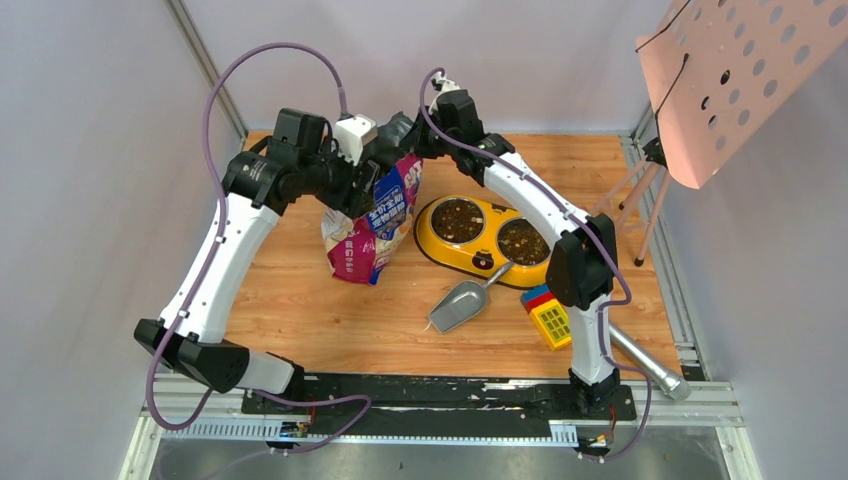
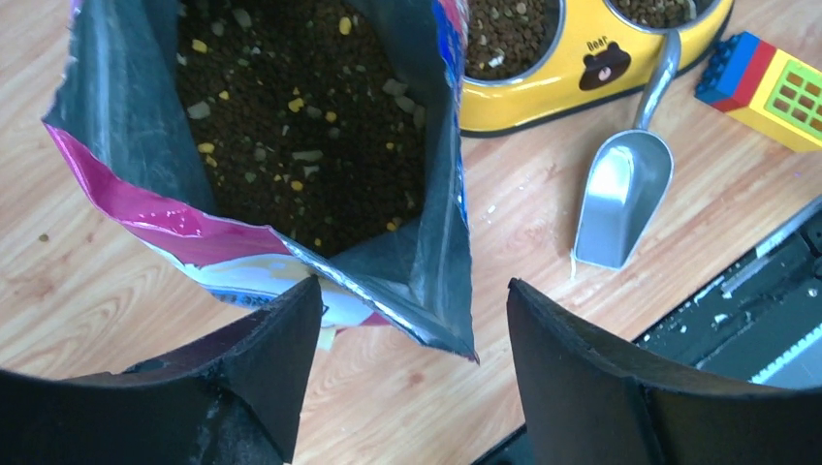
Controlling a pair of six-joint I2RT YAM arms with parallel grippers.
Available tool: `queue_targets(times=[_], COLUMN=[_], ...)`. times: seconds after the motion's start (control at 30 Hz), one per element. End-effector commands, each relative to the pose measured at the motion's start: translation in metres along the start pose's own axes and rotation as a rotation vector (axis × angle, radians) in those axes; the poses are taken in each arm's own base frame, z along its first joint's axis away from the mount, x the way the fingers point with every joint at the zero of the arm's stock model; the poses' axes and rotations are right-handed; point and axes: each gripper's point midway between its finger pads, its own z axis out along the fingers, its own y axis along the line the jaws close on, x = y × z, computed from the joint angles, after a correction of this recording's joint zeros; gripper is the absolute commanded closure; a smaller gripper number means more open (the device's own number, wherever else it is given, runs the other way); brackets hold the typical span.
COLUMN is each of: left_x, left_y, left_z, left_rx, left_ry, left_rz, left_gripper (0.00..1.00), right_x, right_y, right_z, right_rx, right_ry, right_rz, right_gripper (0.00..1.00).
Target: Serve the pet food
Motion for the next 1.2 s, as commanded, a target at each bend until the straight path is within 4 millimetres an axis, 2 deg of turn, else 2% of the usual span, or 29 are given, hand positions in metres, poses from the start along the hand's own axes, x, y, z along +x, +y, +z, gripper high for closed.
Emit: queue_targets(times=[0.0,0.2,0.27,0.33,0.37,0.5,0.6,0.7,0.77,0.8,0.83,0.87,0.9,0.93,0.97,1.0,1.03,1.17], left_x=[0.002,0.000,-0.003,-0.004,-0.006,-0.006,-0.004,0.001,0.004,0.004,0.004,0.004,0.005,0.006,0.007,0.008,0.013,0.015], left_y=[-0.018,-0.007,-0.005,-0.004,-0.003,-0.003,0.000,0.011,0.022,0.031,0.041,0.052,0.068,0.081,0.094,0.097,0.098,0.089], left_z=[-0.014,0.002,0.008,0.011,0.010,0.002,-0.019,-0.039,-0.057,-0.072,-0.077,-0.096,-0.095,-0.118,-0.110,-0.124,-0.121,-0.108], left_rx=[0.077,0.034,0.035,0.038,0.033,0.039,0.013,-0.049,-0.099,-0.144,-0.194,-0.261,-0.328,-0.435,-0.486,-0.532,-0.537,-0.450], left_ry=[-0.010,0.010,0.016,0.018,0.016,0.015,-0.014,-0.030,-0.046,-0.066,-0.070,-0.092,-0.096,-0.119,-0.139,-0.169,-0.171,-0.195], left_rz=[0.028,0.015,0.020,0.038,0.045,0.115,0.218,0.291,0.348,0.402,0.431,0.516,0.558,0.636,0.667,0.715,0.748,0.675], left_gripper=[0.22,0.39,0.48,0.61,0.68,0.79,0.88,1.00,1.00,1.00,1.00,1.00,1.00,1.00,1.00,1.00,1.00,1.00], right_x=[-0.025,-0.022,-0.022,-0.022,-0.023,-0.026,-0.031,-0.042,-0.046,-0.046,-0.046,-0.045,-0.040,-0.033,-0.027,-0.020,-0.016,-0.009], right_y=[0.022,0.025,0.026,0.026,0.027,0.026,0.027,0.030,0.031,0.029,0.027,0.025,0.024,0.021,0.019,0.018,0.016,0.020], right_z=[-0.020,-0.018,-0.018,-0.020,-0.022,-0.036,-0.061,-0.096,-0.118,-0.126,-0.132,-0.135,-0.138,-0.139,-0.139,-0.138,-0.136,-0.121], right_rx=[-0.030,-0.042,-0.043,-0.043,-0.046,-0.080,-0.178,-0.363,-0.503,-0.563,-0.615,-0.656,-0.698,-0.743,-0.784,-0.820,-0.849,-0.901], right_ry=[-0.066,-0.054,-0.054,-0.054,-0.054,-0.038,0.014,0.075,0.101,0.104,0.102,0.099,0.102,0.106,0.109,0.109,0.103,0.054], right_rz=[0.037,0.055,0.054,0.047,0.038,0.003,0.011,0.013,-0.036,-0.083,-0.141,-0.209,-0.274,-0.348,-0.412,-0.465,-0.512,-0.685], right_gripper=[1.00,1.00,1.00,1.00,1.00,0.99,0.85,0.62,0.50,0.45,0.41,0.38,0.37,0.37,0.37,0.37,0.37,0.34])
